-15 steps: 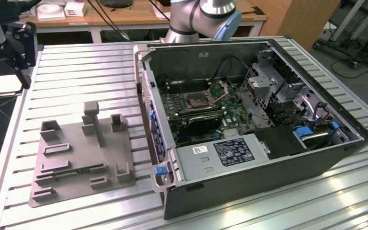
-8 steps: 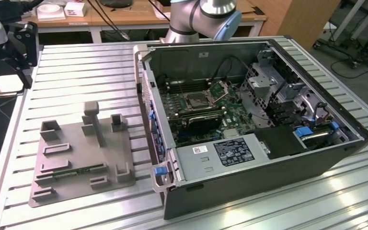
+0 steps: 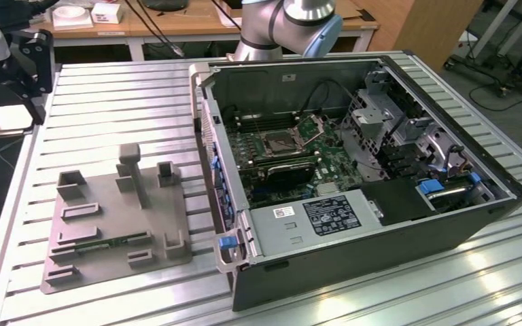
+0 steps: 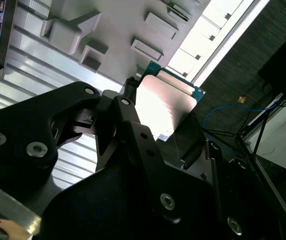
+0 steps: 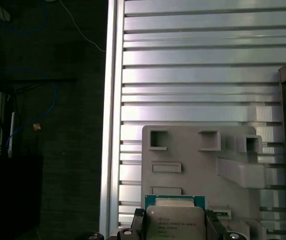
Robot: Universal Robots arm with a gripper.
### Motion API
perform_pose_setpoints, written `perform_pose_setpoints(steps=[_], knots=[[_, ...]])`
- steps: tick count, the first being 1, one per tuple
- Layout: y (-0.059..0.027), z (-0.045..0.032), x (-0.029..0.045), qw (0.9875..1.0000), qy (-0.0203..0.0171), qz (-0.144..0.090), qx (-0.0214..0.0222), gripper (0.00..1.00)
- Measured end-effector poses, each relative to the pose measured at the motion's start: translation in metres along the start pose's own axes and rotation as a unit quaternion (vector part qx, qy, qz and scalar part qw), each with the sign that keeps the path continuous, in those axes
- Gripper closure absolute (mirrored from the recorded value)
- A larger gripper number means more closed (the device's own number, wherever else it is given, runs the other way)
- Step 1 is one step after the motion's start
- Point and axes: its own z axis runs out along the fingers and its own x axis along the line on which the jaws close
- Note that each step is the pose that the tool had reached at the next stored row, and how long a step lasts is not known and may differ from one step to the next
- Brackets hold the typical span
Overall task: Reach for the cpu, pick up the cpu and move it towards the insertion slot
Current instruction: 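Pick up the cpu and move it towards the insertion slot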
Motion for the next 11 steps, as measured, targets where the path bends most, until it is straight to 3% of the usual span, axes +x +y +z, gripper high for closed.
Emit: perform_pose_setpoints(steps=[11], knots=[[0.0013,-0.0172,0.0,1.0,0.0,0.0,0.0,0.46]])
